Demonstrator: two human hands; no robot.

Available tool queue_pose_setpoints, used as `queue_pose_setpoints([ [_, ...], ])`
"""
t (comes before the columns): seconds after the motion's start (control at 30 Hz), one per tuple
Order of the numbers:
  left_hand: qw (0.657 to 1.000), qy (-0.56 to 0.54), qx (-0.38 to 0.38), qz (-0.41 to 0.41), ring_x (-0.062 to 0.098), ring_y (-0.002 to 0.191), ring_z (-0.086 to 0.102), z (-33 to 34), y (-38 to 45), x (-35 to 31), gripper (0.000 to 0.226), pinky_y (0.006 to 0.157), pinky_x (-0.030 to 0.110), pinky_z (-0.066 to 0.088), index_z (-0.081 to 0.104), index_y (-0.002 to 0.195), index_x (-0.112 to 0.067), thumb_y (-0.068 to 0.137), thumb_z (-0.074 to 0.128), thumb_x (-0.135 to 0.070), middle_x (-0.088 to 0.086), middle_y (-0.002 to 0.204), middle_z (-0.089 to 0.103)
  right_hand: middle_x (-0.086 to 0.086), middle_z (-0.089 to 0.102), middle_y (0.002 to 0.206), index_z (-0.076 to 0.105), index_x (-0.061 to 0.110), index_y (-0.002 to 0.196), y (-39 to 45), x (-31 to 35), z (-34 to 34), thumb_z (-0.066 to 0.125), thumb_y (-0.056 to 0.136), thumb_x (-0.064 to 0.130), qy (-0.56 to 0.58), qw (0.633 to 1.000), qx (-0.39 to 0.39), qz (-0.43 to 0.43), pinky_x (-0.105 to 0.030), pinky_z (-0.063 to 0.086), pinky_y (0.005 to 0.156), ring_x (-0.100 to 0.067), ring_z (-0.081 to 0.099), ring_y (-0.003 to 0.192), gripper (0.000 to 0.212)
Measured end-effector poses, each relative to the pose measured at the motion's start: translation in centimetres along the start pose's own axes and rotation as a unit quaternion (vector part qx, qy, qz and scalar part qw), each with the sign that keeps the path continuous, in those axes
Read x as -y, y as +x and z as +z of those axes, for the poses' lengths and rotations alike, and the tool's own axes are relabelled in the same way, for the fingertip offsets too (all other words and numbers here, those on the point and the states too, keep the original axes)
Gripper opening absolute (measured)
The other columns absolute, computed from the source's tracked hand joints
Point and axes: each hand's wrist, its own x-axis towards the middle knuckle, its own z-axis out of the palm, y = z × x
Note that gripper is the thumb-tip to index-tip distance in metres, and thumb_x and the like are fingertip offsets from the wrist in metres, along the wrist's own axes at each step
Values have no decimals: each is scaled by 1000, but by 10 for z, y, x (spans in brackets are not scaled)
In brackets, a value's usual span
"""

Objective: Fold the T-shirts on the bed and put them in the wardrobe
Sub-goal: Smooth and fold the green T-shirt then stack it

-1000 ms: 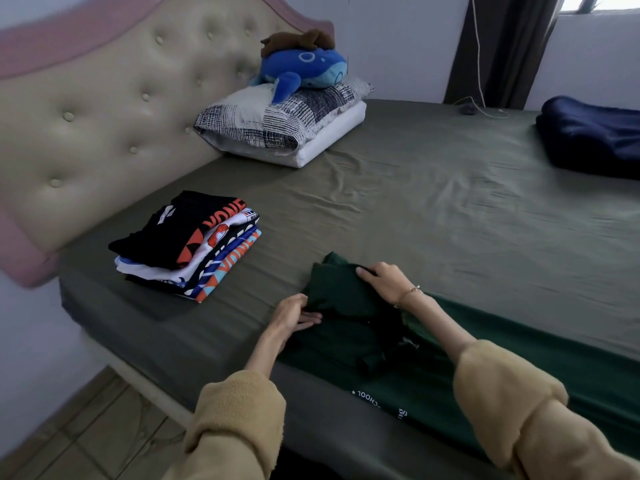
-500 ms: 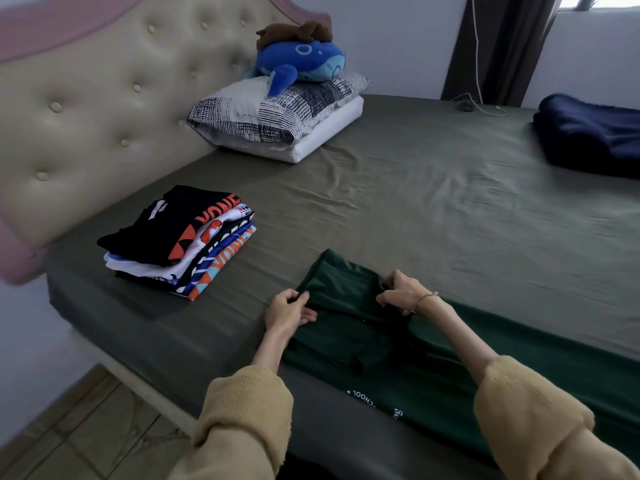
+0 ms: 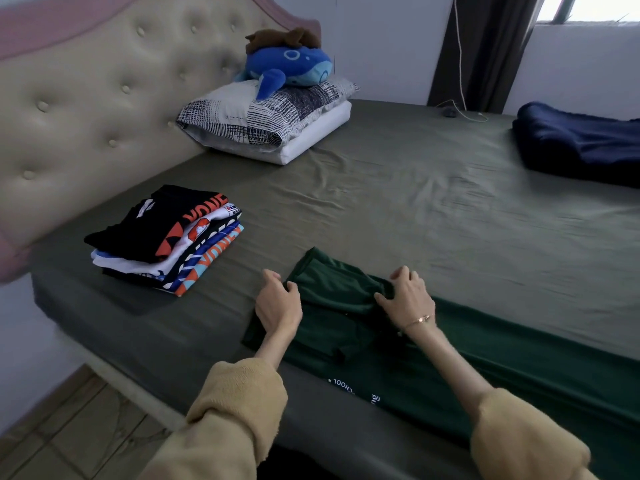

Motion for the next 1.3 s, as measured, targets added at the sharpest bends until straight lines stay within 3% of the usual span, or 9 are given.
queue_pose_setpoints([
  [0.07,987,88,-30,132,26,102,54,4,-7,-4,16,84,38,41,50,108,-12,94,50,-21,8,106,58,-7,48,127,48,12,118,-16,9,7,51,92,31,-13,992,-75,-104,-38,38,93,-25,44,121,33],
  [0.2,926,169,120,316,13,133,34,19,-22,-4,38,107,37,22,42,136,-22,101,33,-33,-3,142,41,4,4,159,16,15,150,-40,18,33,9,98,51,-109,974,70,-189,-47,-4,115,-10,0,146,64],
  [0.27,890,219,228,330,6,145,5,24,-26,4,50,116,45,0,20,150,-24,103,23,-39,-8,158,13,6,-12,157,-2,17,151,-46,14,41,-33,70,69,-136,969,116,-171,-50,-17,109,-7,-13,144,101],
  [0.33,876,252,272,308,3,144,-11,25,-25,13,54,113,50,-12,6,152,-28,102,19,-43,-11,159,-5,6,-14,157,-5,18,150,-47,8,43,-47,42,71,-140,968,131,-162,-51,-20,106,-7,-16,143,128],
  [0.47,876,284,270,280,4,143,-17,24,-28,10,57,111,53,-16,-6,151,-28,102,15,-46,-9,158,-14,6,-13,157,-4,20,150,-47,-4,27,-4,89,64,-117,972,158,-126,-56,-17,108,-6,-15,143,76],
  [0.57,872,302,267,277,5,142,-20,22,-38,1,57,110,54,-18,-12,150,-24,102,11,-45,-7,157,-19,7,-13,157,-5,21,150,-50,-25,12,-6,82,65,-109,976,158,-104,-57,-16,108,-5,-15,143,82],
  [0.67,862,297,281,301,4,142,-20,26,-54,-10,56,110,53,-18,-14,149,-24,102,10,-44,-8,156,-20,6,-15,157,-7,20,150,-58,-58,-2,11,99,50,-113,982,137,-69,-59,-16,107,-5,-16,143,62],
  [1.17,729,288,361,505,4,143,-18,104,-183,-89,52,114,51,-13,-10,149,-29,103,10,-41,-9,157,-17,4,-17,157,-10,25,149,-145,-255,-92,14,101,45,-130,975,72,166,-57,-10,110,-7,-17,142,57],
  [1.3,714,280,371,524,4,143,-16,119,-206,-103,53,114,48,-13,-10,150,-29,103,11,-42,-9,158,-15,-3,-5,159,3,21,151,-156,-281,-101,23,99,51,-101,955,-3,279,-53,2,114,-15,-6,146,63],
])
